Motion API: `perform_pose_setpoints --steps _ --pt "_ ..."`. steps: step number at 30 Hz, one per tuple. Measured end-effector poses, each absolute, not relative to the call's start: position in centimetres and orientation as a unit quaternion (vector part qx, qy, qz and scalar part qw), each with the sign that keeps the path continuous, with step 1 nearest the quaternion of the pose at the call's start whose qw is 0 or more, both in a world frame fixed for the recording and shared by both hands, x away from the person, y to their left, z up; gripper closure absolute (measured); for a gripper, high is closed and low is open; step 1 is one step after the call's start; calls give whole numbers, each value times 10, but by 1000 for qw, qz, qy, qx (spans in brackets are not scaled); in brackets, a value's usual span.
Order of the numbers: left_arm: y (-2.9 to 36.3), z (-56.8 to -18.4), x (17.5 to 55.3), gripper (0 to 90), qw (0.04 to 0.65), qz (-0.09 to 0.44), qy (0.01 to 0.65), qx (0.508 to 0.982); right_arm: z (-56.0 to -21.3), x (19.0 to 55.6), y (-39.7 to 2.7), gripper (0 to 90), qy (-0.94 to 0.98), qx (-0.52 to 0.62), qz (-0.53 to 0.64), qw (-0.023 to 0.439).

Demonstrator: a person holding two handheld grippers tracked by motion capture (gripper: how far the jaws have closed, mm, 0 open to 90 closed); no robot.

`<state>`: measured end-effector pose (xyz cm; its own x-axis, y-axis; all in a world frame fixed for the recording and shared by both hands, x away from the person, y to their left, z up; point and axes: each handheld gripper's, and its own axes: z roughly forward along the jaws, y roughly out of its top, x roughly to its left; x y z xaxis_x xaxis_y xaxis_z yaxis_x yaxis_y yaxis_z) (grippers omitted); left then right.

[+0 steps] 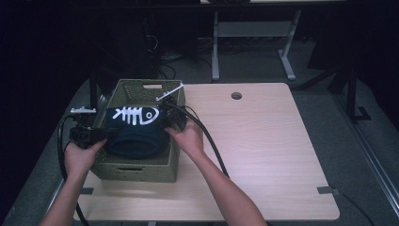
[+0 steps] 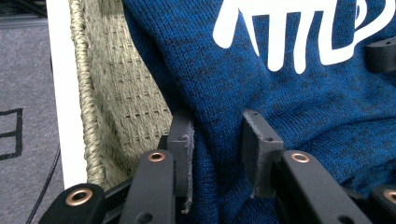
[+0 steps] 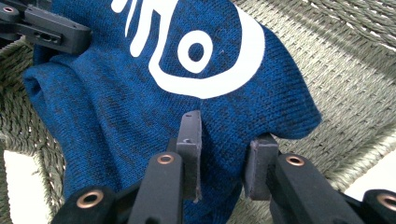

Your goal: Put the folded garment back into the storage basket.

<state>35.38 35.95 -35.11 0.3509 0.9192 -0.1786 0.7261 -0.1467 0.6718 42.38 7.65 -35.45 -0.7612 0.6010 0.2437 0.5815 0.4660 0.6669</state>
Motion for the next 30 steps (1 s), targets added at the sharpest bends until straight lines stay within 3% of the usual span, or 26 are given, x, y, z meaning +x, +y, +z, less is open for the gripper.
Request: perform_pose_setpoints --steps 6,8,10,17,30 --pt "357 -353 358 632 338 142 550 751 -354 423 76 682 859 348 376 21" --pt "355 -353 361 509 320 157 559 749 -354 423 77 571 861 351 366 35" --pt "356 -353 362 504 320 164 561 746 -353 423 77 461 862 360 350 70" --pt "355 -351 360 527 336 163 558 741 -349 423 72 442 861 357 353 85" --pt "351 -343 352 511 362 168 545 737 -335 425 50 420 840 353 412 16"
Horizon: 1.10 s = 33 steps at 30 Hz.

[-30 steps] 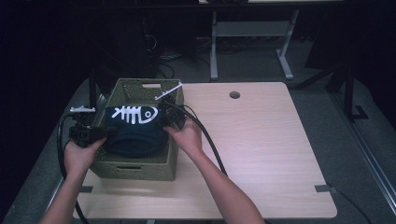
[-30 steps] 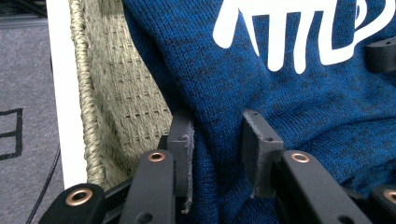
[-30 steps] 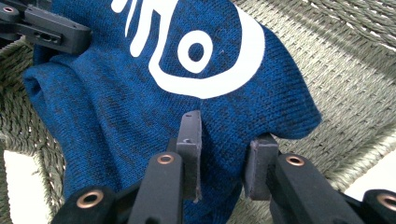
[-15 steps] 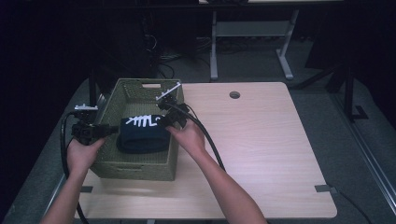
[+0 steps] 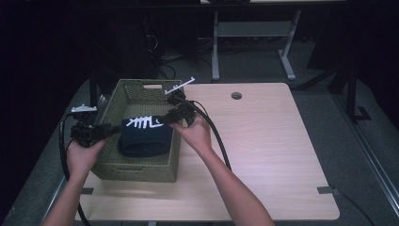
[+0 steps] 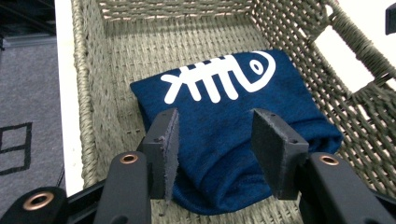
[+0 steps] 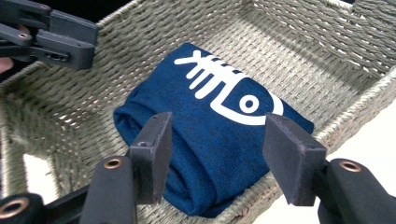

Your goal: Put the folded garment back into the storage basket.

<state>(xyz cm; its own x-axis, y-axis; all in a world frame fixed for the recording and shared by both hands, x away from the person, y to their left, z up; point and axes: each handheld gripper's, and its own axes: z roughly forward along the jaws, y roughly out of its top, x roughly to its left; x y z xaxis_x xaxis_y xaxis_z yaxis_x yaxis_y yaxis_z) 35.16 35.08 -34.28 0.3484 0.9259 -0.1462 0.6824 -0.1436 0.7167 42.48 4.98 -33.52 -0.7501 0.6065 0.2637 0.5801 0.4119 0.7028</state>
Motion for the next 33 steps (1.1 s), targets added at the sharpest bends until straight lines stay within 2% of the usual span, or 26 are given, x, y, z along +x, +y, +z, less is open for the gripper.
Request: perform_pose_setpoints --steps 22,33 --pt "331 -330 339 400 407 175 522 729 -322 425 -6 384 817 337 468 -20" --pt "317 -327 337 362 419 174 515 727 -319 424 -37 365 808 343 479 -23"
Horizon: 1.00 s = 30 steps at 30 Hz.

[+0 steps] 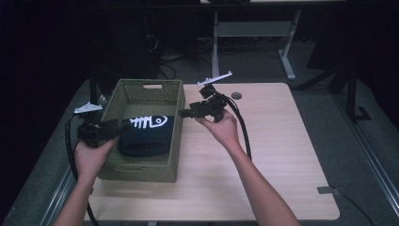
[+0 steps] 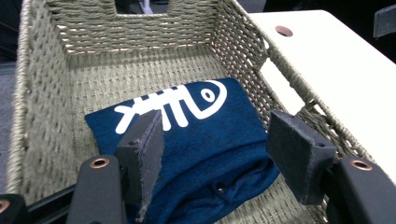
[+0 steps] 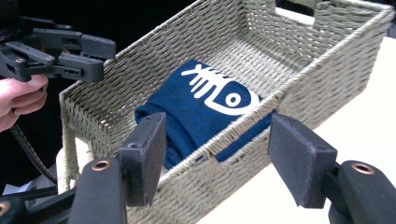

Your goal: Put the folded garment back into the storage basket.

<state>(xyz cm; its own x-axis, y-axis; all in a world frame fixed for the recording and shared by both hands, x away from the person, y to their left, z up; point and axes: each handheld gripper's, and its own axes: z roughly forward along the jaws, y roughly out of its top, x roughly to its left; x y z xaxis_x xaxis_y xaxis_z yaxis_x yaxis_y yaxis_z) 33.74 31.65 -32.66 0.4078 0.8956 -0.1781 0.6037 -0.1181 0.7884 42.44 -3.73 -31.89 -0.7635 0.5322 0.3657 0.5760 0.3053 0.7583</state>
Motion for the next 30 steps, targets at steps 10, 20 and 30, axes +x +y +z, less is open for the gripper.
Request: perform_pose_setpoints --steps 10,20,30 --pt "302 -322 335 327 423 173 504 733 -317 421 -59 334 -803 -344 -486 22" --pt "282 -319 336 279 429 172 492 738 -317 417 -83 314 -802 -352 -482 14" --pt "263 -315 338 263 431 172 476 747 -315 414 -104 301 -801 -355 -482 5"
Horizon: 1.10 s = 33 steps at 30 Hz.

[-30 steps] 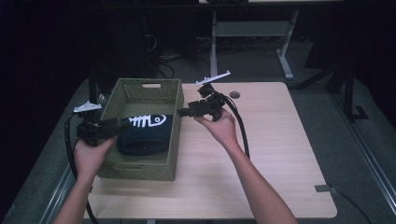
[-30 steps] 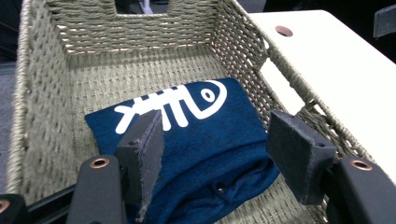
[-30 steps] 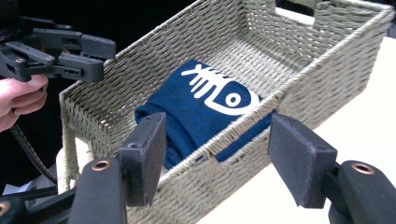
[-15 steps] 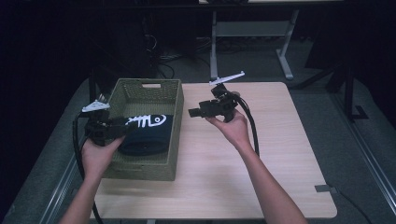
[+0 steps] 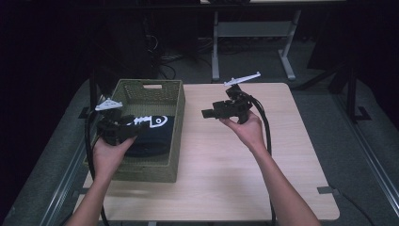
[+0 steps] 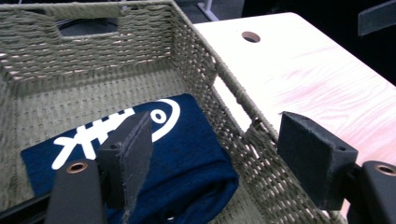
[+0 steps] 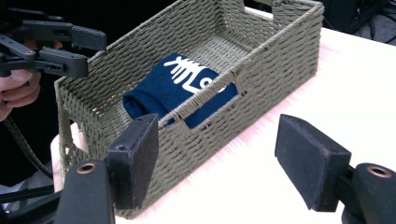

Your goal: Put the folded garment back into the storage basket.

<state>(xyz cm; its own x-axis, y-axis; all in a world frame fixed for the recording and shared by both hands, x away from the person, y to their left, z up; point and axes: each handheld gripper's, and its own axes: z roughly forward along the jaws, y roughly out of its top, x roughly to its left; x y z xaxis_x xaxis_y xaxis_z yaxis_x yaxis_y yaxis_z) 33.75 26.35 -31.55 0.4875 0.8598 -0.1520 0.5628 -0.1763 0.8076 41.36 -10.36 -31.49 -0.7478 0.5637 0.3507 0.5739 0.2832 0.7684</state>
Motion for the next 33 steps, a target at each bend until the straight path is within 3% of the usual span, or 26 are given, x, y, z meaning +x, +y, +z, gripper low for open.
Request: perform_pose_setpoints --steps 33 --pt "187 -321 337 239 445 157 428 771 -323 394 -190 284 -782 -403 -475 -26"
